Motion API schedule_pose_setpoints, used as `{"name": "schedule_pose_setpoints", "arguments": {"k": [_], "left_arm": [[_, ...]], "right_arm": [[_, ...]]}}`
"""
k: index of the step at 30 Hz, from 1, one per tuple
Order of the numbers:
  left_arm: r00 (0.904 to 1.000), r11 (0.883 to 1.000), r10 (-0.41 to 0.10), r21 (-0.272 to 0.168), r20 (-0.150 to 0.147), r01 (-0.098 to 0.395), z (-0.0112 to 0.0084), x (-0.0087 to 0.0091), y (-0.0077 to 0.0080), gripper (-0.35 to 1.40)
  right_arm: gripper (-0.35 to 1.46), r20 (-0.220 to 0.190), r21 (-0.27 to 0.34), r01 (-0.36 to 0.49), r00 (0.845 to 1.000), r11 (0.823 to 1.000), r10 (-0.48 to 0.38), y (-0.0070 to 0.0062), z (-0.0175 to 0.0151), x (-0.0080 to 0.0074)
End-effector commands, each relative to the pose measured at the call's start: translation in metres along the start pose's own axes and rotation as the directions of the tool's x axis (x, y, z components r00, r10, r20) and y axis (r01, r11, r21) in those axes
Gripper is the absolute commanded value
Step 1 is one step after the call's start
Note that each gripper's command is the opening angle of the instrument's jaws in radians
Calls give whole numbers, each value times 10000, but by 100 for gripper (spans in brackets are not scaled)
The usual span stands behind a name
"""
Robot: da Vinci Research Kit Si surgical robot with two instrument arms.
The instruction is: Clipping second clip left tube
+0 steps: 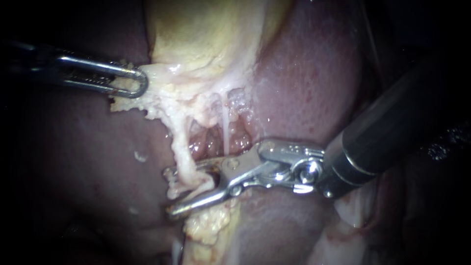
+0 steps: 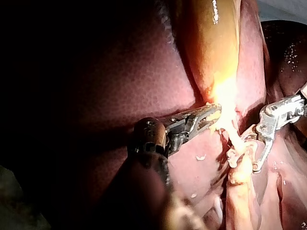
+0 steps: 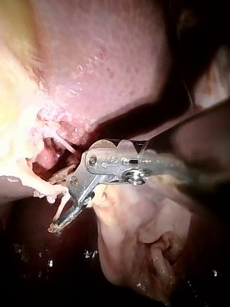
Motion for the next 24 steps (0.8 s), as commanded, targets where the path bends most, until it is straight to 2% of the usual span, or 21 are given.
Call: {"name": "schedule_pose_setpoints", "arguments": {"k": [1, 8, 11, 17, 21, 24], "left_arm": [[10000, 10000, 4, -5, 0, -4, 0, 0, 0, -35], [10000, 10000, 4, -7, 1, -4, 0, 0, 0, -35], [10000, 10000, 4, -7, 1, -4, 0, 0, 0, -35], [10000, 10000, 6, -9, 3, -6, 0, 0, -1, -35], [10000, 10000, 6, -9, 3, -6, 0, 0, -1, -35], [10000, 10000, 5, -9, 2, -5, 0, 0, -1, -35]], "right_arm": [[47, -7, 34, 3, 10000, 10000, -3, -4, 1, 3], [41, -21, 92, -88, 10000, 9999, 88, -13, 1, 11], [32, -19, 109, -267, 9996, 9996, 267, -14, -3, 11], [2, -2, 146, -435, 9991, 9989, 436, -19, -9, 8], [-35, -5, 131, -429, 9991, 9990, 429, -20, -11, 6], [-35, 0, 124, -776, 9970, 9969, 776, -19, -11, 5]]}}
